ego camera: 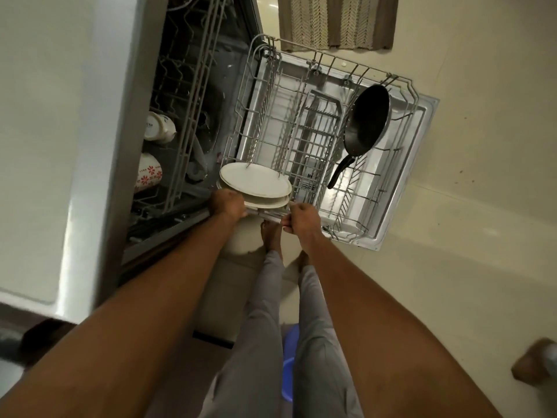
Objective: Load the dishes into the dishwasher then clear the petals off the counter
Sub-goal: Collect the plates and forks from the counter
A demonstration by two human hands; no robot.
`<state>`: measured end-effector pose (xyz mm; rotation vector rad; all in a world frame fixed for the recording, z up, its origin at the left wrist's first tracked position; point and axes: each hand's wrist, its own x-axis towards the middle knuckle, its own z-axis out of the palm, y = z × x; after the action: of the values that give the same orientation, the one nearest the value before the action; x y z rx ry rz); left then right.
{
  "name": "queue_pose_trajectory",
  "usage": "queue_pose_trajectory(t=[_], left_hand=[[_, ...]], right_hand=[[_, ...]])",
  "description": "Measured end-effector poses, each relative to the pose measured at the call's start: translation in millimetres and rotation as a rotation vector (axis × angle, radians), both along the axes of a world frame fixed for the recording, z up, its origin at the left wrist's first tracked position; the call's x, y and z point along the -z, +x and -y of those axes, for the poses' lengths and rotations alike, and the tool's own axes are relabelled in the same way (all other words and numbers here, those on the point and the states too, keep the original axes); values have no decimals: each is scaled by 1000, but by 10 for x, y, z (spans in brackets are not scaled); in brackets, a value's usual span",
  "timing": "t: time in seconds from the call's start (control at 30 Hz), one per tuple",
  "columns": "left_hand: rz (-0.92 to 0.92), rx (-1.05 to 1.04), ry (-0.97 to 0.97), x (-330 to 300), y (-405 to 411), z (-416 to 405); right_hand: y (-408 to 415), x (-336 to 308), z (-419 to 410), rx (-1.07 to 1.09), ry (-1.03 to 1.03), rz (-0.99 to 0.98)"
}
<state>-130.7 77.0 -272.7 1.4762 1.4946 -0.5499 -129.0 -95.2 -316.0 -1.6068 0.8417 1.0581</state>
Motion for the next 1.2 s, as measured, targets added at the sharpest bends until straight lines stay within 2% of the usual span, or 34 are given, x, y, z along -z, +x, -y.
queue_pose_trajectory(t=[0.07,0.2,0.4,0.53,0.67,0.83,0.97,1.2], left_hand=[[-5,-21,-69,-268,-46,149],[4,124,-6,-768,-276,413],[8,192,-120,-1724,-607,835],[22,171,-90,-2095,-882,878],[57,262,-101,-2379,-1173,840],[74,356,-67,-2635,-1556,672],[114,455,58,-2964,-1861,552],[9,605,294,-3468,-2837,486]], right_hand=[[-38,-230,76,-54,-19,14],[-101,-755,206,-139,1,13],[-178,-1651,440,-300,15,119],[-241,-2102,558,-392,5,180],[-451,-2379,602,-497,-16,241],[-767,-2726,545,-787,-67,325],[-972,-2919,369,-1008,-79,348],[-1457,-3467,-24,-1553,-84,634]])
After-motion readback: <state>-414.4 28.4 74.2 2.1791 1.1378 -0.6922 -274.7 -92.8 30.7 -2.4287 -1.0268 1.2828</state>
